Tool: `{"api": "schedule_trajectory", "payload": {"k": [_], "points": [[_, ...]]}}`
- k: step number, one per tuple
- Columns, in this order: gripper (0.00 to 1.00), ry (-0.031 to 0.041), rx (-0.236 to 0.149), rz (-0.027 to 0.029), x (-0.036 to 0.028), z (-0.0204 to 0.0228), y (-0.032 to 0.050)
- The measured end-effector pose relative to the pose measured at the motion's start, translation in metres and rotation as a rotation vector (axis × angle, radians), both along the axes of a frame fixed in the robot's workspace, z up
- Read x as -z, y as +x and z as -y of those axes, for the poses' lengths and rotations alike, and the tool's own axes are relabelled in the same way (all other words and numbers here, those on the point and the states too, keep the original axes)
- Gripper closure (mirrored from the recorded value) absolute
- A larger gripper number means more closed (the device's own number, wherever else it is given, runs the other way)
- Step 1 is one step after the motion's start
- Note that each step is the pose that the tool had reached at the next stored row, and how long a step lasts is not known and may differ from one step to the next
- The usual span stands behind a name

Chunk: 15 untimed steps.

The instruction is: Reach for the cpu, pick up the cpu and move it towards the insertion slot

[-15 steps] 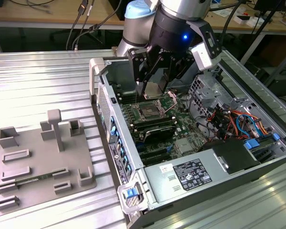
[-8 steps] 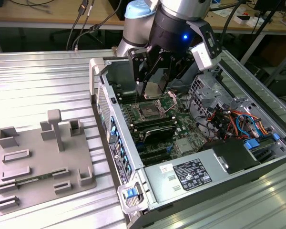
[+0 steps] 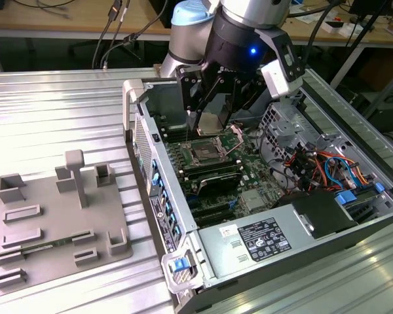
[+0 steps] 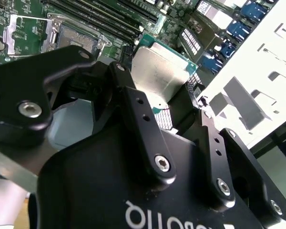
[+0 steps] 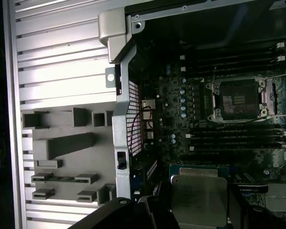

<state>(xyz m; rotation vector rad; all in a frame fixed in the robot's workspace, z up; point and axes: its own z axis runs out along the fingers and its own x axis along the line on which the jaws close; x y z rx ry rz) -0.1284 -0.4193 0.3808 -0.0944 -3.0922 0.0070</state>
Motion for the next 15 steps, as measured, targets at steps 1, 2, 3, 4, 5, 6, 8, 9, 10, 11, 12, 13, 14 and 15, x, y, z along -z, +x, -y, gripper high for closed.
{"api": "schedule_trajectory", "payload": {"k": [1, 2, 3, 4, 5, 6, 8, 9, 10, 11, 12, 13, 14, 15], "points": [[0.45, 0.0001, 0.001, 0.0001, 0.0001, 0.0000, 0.0002], [0.45, 0.0001, 0.002, 0.0001, 0.0001, -0.0001, 0.0005], [0.45, 0.0002, 0.003, 0.0001, 0.0002, -0.0002, 0.0010], [0.45, 0.0000, 0.004, 0.0001, 0.0002, -0.0004, 0.0014], [0.45, 0.0000, 0.005, 0.0000, 0.0002, -0.0007, 0.0020], [0.45, 0.0000, 0.006, 0.0001, 0.0003, -0.0012, 0.0029], [0.45, 0.0000, 0.008, 0.0000, 0.0006, -0.0021, 0.0042], [0.45, -0.0001, 0.009, 0.0000, 0.0008, -0.0029, 0.0051], [0.45, -0.0001, 0.010, 0.0000, 0.0009, -0.0034, 0.0057], [0.45, 0.0001, 0.012, 0.0001, 0.0012, -0.0044, 0.0070], [0.45, 0.0000, 0.013, 0.0000, 0.0013, -0.0049, 0.0077], [0.45, -0.0001, 0.014, 0.0000, 0.0014, -0.0054, 0.0083], [0.45, -0.0001, 0.016, 0.0000, 0.0016, -0.0060, 0.0091], [0.45, -0.0001, 0.017, 0.0000, 0.0017, -0.0065, 0.0098]]}}
